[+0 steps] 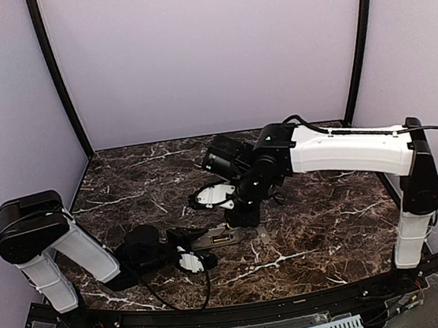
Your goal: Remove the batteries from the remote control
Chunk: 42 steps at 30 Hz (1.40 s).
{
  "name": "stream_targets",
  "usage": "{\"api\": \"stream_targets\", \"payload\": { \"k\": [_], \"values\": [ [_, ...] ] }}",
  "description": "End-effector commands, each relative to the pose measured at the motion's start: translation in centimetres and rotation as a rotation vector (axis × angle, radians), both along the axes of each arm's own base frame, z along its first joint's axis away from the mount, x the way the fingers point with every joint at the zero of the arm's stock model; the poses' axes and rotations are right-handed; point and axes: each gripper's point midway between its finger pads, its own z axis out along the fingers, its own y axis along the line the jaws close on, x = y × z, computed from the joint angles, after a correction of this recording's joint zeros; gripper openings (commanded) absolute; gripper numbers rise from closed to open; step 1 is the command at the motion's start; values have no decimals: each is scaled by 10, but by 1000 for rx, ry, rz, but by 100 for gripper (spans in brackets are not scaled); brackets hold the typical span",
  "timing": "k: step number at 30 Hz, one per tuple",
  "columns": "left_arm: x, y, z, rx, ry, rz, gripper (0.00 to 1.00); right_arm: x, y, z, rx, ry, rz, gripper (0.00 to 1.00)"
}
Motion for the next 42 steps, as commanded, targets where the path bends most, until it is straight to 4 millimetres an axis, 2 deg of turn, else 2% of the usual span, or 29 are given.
{"api": "stream_targets", "payload": {
  "k": [1,7,10,19,28,33,42],
  "values": [
    [-2,-8,12,-30,16,-20,0,4,3,9,34,-35,-18,0],
    [4,-13,18,-29,78,-12,0,7,1,3,8,-43,-32,0],
    [6,-18,30,-46,125,-11,0,7,0,1,-1,-47,-37,0],
    [1,-19,36,-55,168,-24,0,3,-4,-4,-24,-37,-12,0],
    [-6,-15,45,-63,108,-62,0,-9,1,-3,-3,20,47,0],
    [-9,-11,43,-46,62,-82,0,-16,4,-5,0,56,87,0],
    [-9,-8,47,-28,-5,-89,0,-16,3,-11,-22,89,113,0]
  ]
}}
